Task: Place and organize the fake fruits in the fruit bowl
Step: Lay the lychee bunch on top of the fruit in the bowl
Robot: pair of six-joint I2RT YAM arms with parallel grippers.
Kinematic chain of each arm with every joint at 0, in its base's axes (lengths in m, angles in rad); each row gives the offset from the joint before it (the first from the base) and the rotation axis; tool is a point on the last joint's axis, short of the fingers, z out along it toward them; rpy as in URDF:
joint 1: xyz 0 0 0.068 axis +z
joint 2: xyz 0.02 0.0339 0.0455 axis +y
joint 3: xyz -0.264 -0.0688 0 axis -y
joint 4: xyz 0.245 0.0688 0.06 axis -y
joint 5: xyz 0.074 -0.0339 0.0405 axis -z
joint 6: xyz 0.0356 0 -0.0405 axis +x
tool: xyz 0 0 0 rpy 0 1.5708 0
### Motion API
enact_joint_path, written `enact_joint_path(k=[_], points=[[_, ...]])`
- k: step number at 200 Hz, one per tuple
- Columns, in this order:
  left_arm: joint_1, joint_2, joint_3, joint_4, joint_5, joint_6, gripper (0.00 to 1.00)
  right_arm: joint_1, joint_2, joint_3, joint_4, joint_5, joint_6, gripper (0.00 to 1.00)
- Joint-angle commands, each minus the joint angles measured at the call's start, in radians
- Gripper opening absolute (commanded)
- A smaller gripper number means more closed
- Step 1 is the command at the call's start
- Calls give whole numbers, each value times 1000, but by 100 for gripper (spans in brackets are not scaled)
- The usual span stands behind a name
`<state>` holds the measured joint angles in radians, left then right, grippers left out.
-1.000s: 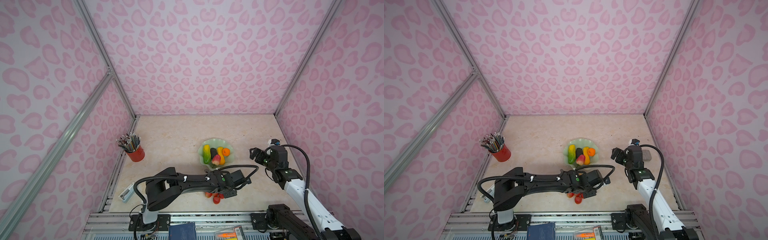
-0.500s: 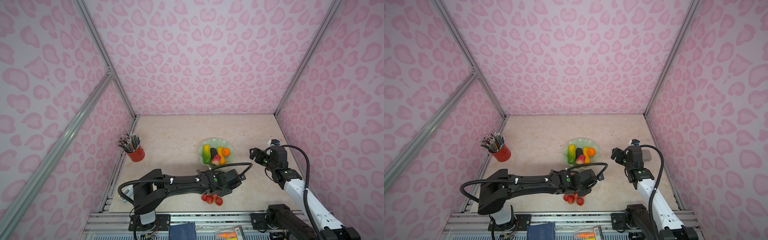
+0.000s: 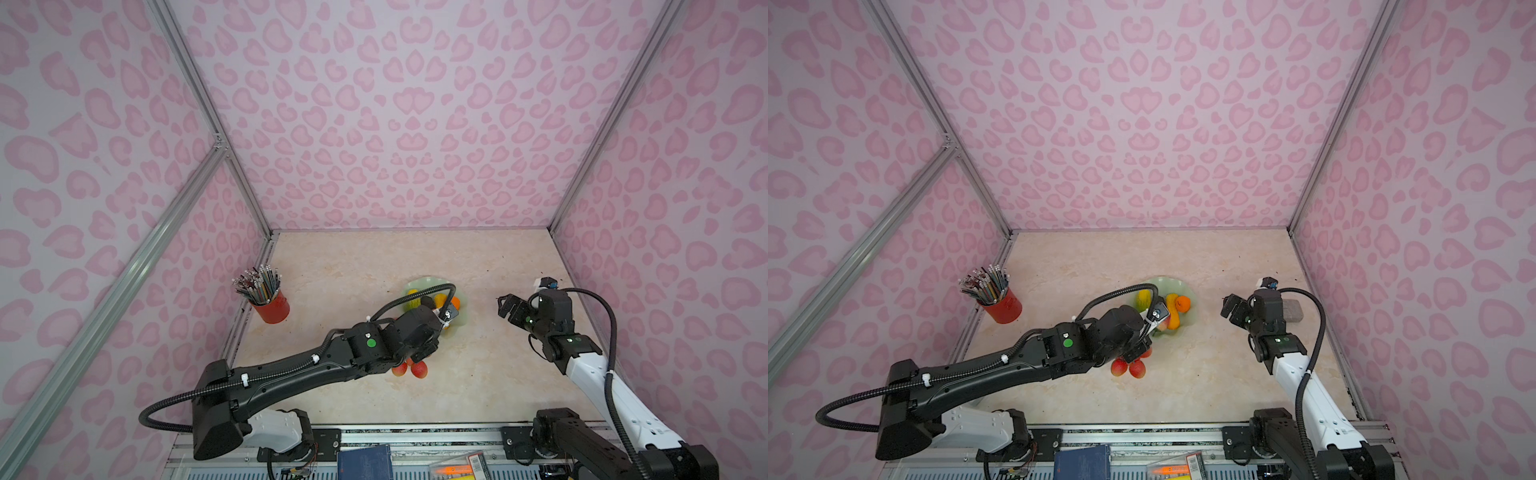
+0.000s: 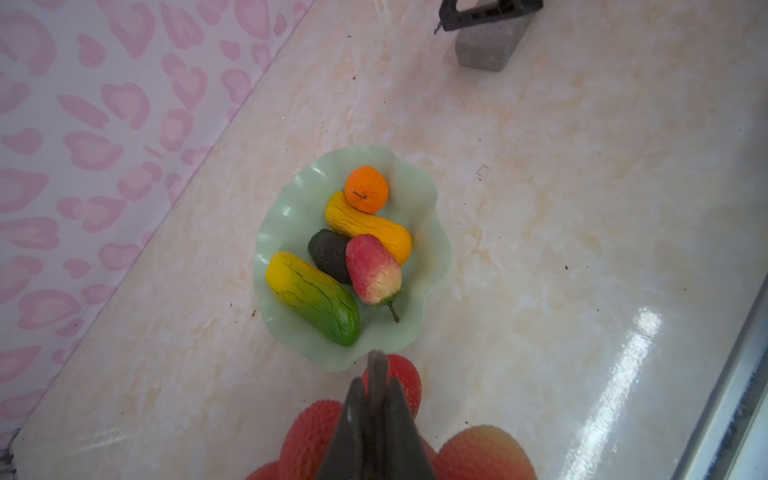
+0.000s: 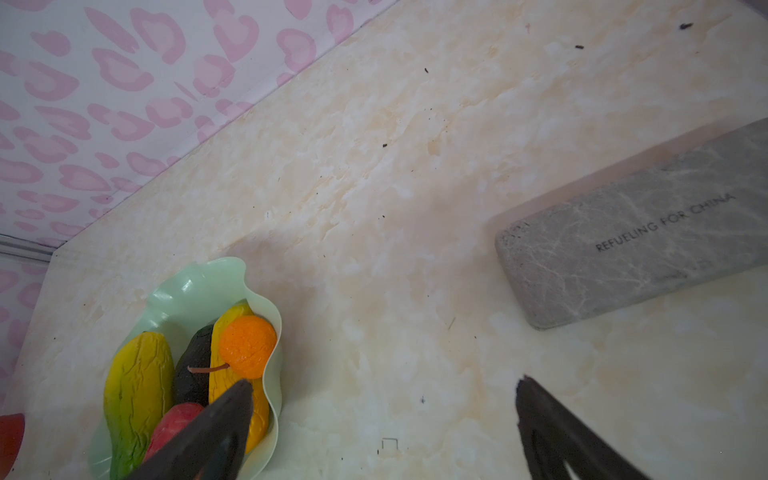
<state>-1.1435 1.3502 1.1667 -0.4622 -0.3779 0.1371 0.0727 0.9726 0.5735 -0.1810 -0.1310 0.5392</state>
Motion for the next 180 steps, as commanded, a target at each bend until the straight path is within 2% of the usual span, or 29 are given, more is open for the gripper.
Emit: enact_joint_path(k=[1,34,94,138,147,164,180], points=[[35,19,45,45,3,89,4,-1,0,8,22,-5,5,98],[117,143,170,66,34,153,4,1,-8,14,9,1,-2,98],[198,453,453,70,100,222,3,0,-26,17,-6,9,-16,98],[237,618,509,64,101,200,4,-2,-43,14,-14,24,-35,98],[239,630,511,69,114,186,9,-3,-40,14,-12,24,-36,98],[241,625,516,70,153,162,25,-2,-34,17,-11,22,-37,98],[243,595,513,91,182,146,53,-6,-28,22,-9,24,-42,98]])
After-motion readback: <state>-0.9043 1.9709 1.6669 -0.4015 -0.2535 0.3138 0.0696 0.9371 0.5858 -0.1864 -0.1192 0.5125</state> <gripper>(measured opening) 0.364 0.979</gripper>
